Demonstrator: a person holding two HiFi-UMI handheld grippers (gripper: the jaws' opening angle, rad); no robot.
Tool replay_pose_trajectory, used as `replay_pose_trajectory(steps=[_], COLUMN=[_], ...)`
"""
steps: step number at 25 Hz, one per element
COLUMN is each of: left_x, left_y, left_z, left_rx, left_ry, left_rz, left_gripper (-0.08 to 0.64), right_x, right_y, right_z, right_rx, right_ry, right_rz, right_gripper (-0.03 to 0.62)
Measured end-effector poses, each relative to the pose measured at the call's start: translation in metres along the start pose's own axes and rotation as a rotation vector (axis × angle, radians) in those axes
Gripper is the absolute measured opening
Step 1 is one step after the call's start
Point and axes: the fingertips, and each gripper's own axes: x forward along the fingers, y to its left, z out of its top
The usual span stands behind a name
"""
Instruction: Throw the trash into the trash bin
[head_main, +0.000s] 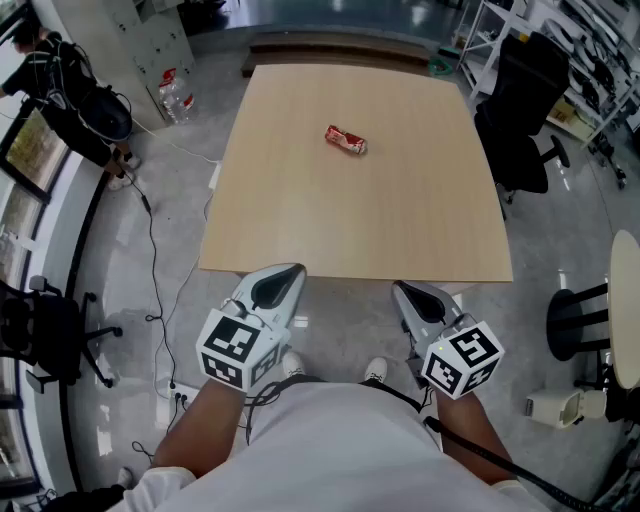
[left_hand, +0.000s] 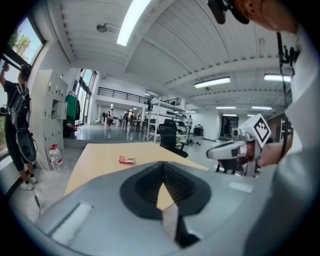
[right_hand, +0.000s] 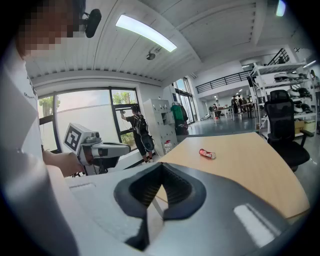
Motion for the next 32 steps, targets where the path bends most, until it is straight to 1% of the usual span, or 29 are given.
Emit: replay_pose_trajectory(steps=[9,15,20,25,29,32], left_x=[-0.005,-0.009,-0.013,-0.024,-0.032,-0.038], left_y=[0.014,0.026,0.034,0.044,0.058,0.067], left_z=[-0.001,-0.006,-0.011,-0.017,-0.019,-0.02], left_rx=[-0.016,-0.028,-0.033,-0.027,-0.038,-0.054], left_ry=[-0.017,-0.008,-0.001,0.003,-0.001,-0.002], left_rz=[-0.002,-0.018,-0.042,-0.073,-0.066,-0.06], left_gripper=[0.008,0.008,0.008,0.008,0.008,0.008], right_x=[0.01,0.019,0.03,0.037,0.039,0.038], right_y=[0.007,0.018,0.031,0.051,0.059,0.054], right_z=[-0.002,0.003,-0.003,-0.002,-0.001,-0.001], right_rx=[0.006,0.032,-0.032,-0.074,-0.106,-0.095], right_ry=[0.011,-0.015,0.018,0.013,0.024,0.041], right_rz=[-0.02,-0.025,-0.056,-0.052,-0.059,-0.093], right_gripper=[0.002,0.003,0.004,0.005,0.005,0.005])
